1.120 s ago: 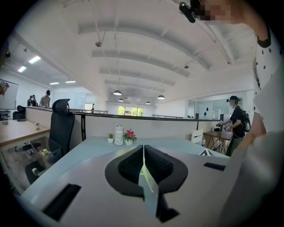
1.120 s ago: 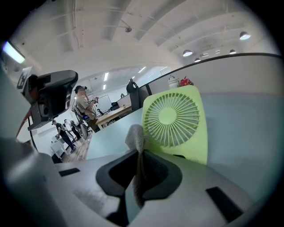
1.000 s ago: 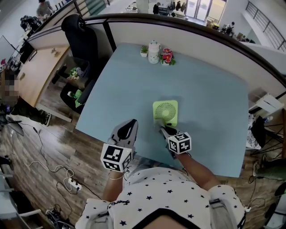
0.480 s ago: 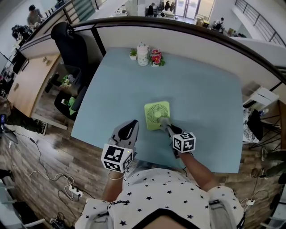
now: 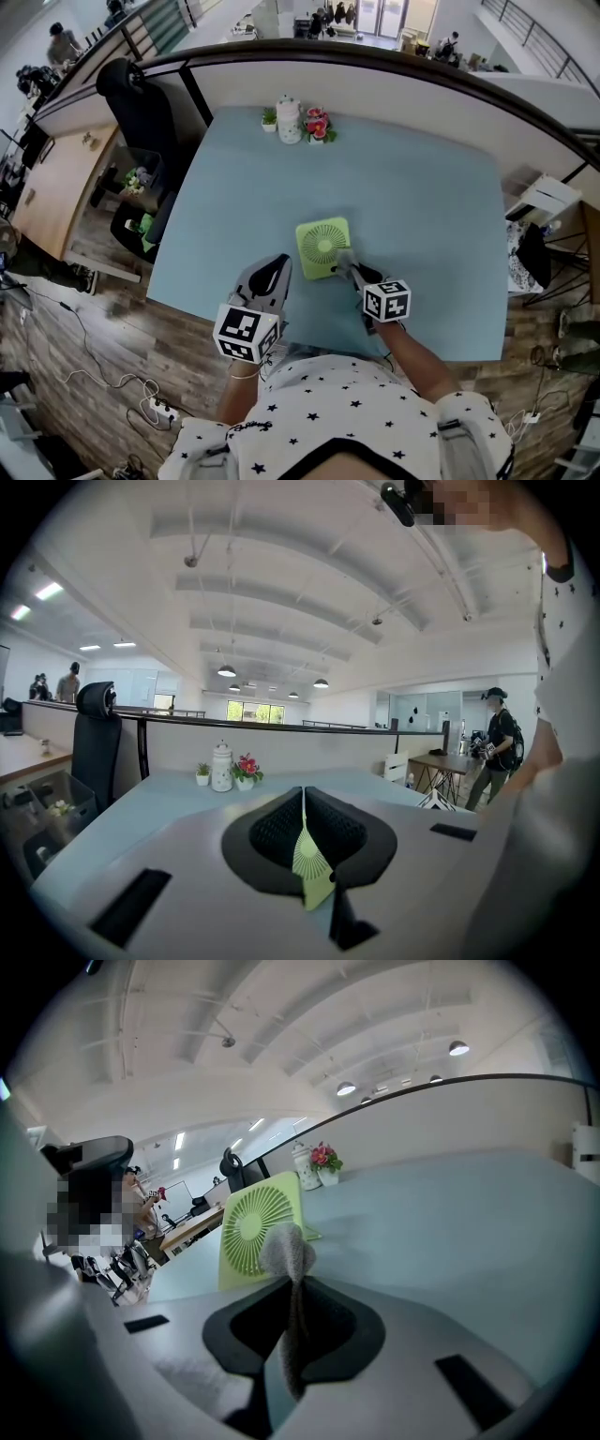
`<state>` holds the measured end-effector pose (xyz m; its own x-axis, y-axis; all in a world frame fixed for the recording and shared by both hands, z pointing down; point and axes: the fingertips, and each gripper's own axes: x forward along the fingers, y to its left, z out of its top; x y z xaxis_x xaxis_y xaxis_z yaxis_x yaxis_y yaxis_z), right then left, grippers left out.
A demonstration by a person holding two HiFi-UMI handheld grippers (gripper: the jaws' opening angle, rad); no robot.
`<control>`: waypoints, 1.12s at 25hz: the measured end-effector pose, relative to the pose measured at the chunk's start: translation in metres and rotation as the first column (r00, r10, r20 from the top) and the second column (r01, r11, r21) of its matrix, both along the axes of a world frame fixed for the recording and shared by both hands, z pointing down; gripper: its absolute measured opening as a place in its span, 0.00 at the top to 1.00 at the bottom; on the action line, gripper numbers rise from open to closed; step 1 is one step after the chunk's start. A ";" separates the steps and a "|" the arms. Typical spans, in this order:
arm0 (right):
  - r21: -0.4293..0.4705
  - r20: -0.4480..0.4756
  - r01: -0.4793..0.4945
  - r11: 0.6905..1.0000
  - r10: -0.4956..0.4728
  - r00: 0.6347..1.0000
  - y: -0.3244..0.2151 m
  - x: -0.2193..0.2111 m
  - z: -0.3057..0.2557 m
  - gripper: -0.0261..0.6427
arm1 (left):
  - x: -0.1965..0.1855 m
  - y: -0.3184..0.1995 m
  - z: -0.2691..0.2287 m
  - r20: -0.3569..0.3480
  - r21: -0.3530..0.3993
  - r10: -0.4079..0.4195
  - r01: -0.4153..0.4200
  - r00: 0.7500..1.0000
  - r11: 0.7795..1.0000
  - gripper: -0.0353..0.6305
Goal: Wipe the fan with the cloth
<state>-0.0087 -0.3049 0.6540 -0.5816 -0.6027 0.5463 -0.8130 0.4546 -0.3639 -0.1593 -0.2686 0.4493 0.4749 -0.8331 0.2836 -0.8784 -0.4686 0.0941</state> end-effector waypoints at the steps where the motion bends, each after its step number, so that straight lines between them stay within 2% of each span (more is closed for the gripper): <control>1: 0.001 0.005 -0.005 1.000 0.005 1.000 0.000 0.001 -0.001 0.91 | 0.000 -0.001 0.000 0.000 -0.001 0.002 -0.002 1.000 1.000 0.90; 8: 0.029 0.073 -0.056 0.998 0.054 0.996 -0.008 0.005 -0.024 0.91 | 0.002 -0.006 0.003 -0.001 -0.010 0.018 -0.018 1.000 1.000 0.90; 15: 0.138 0.160 -0.083 0.987 0.060 0.985 -0.022 0.004 -0.080 0.91 | 0.010 -0.014 0.003 0.001 -0.006 0.050 -0.050 0.999 0.999 0.90; 23: 0.326 0.200 -0.102 0.940 0.037 0.979 -0.028 0.011 -0.159 0.91 | 0.026 -0.024 -0.001 -0.004 0.010 0.101 -0.100 0.995 0.995 0.90; 28: 0.381 0.235 -0.121 0.917 0.031 0.971 -0.025 0.012 -0.189 0.91 | 0.033 -0.027 -0.004 -0.006 0.018 0.124 -0.124 0.992 0.992 0.90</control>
<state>0.0037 -0.3300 0.4654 -0.6034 -0.7880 0.1220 -0.7706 0.5369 -0.3435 -0.1265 -0.2960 0.4457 0.5767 -0.7724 0.2661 -0.8127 -0.5755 0.0908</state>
